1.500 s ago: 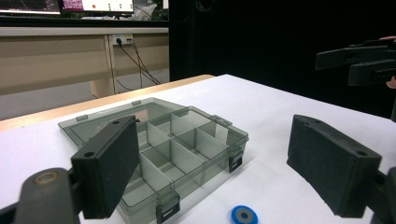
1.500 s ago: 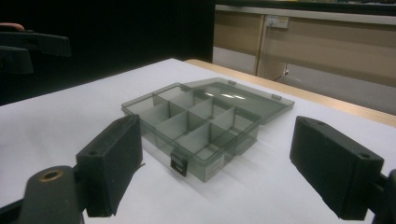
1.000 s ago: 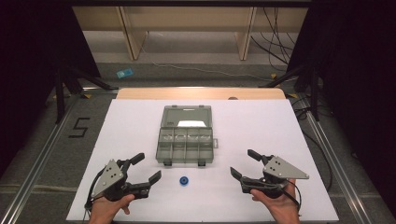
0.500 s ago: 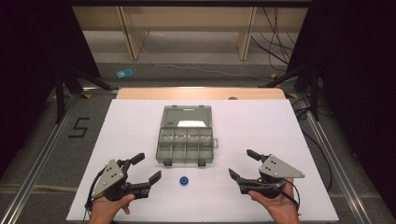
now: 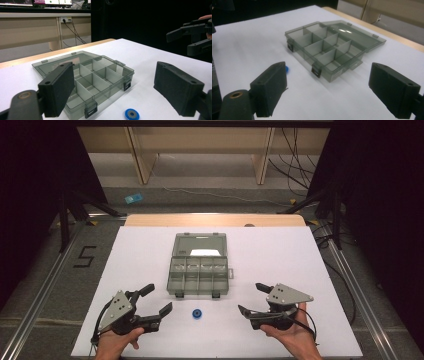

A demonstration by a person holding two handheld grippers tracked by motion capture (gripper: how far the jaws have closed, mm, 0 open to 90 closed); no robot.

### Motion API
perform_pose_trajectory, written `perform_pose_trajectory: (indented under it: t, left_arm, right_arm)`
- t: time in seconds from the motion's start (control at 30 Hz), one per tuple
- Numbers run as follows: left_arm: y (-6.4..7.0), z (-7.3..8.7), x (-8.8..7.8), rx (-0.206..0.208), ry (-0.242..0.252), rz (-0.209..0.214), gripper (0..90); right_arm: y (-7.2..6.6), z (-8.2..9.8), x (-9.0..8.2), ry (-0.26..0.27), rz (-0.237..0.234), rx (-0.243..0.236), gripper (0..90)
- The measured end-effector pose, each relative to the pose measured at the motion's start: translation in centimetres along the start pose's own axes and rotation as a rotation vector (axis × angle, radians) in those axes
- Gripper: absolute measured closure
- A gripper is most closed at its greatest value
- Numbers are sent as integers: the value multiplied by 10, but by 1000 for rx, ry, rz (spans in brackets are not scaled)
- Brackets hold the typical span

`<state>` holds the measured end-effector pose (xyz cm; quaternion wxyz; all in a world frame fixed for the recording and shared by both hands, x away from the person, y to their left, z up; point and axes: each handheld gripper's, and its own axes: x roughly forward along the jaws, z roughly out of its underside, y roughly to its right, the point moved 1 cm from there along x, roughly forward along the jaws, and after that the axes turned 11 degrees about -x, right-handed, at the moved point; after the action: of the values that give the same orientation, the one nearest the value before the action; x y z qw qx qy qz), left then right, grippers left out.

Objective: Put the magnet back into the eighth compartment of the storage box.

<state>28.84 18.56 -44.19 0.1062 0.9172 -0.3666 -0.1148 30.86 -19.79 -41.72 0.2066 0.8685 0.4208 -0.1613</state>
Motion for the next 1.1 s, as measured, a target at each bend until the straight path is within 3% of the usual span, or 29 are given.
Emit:
perform_pose_trajectory:
  t: [0.7,1.1]
  left_arm:
    - [-1,0,0,-2,2,-1,164]
    - [-1,0,0,-1,2,-1,164]
  right_arm:
    - [-12,-27,52,-200,-154,-133,194]
    - [-19,-36,72,-249,-203,-192,208]
